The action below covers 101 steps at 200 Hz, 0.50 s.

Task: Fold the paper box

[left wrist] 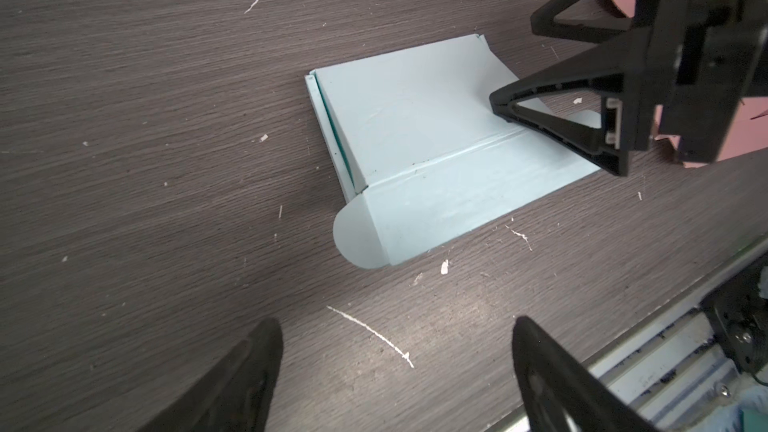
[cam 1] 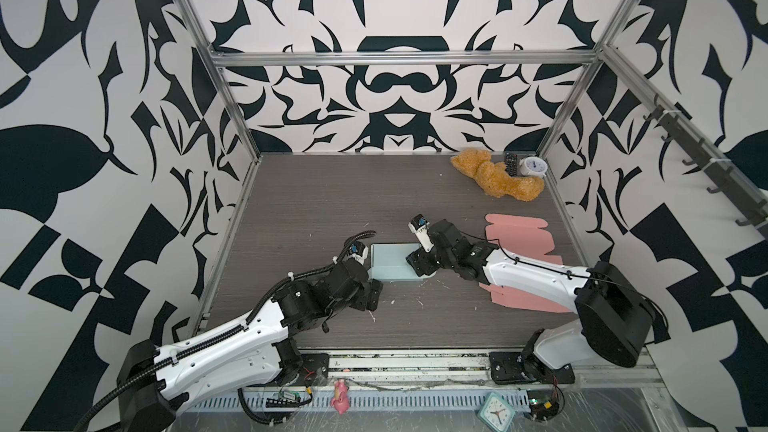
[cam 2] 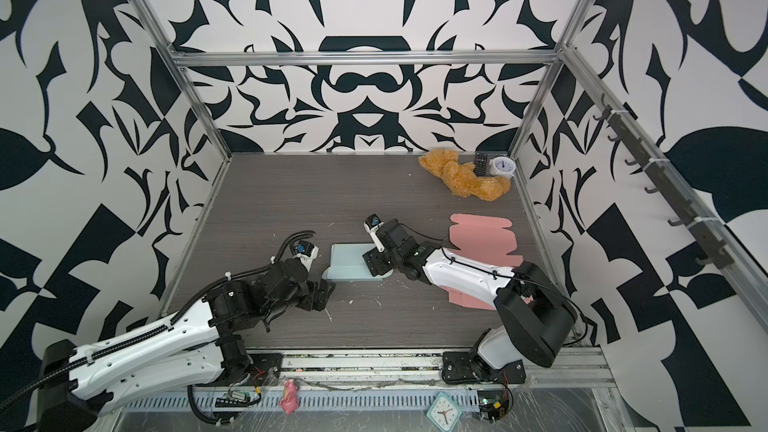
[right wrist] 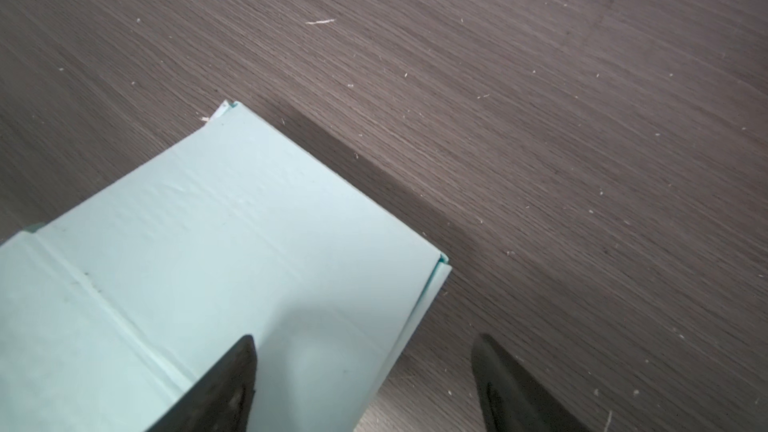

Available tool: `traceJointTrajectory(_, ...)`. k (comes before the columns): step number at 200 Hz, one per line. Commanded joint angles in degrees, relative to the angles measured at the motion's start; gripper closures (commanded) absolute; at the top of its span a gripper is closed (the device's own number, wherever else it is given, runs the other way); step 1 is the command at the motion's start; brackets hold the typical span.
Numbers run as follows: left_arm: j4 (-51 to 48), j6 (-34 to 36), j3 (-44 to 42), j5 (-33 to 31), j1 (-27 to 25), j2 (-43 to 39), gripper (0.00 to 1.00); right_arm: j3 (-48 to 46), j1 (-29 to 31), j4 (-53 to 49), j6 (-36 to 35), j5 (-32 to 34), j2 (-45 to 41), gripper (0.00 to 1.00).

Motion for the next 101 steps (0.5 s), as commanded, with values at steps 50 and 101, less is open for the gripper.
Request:
traceJointTrajectory(50, 2.4, 3.7, 7.1, 7.4, 9.6, 10.0, 0.08, -1.3, -0.2, -0.9, 0.3, 0.1, -0.7, 0.16)
traceJointTrajectory(101, 9.8, 5.1, 6.1, 11.8, 16.4, 17.2, 0.08, -1.9, -0.8, -0.8, 0.4, -0.2, -0.9, 0.16)
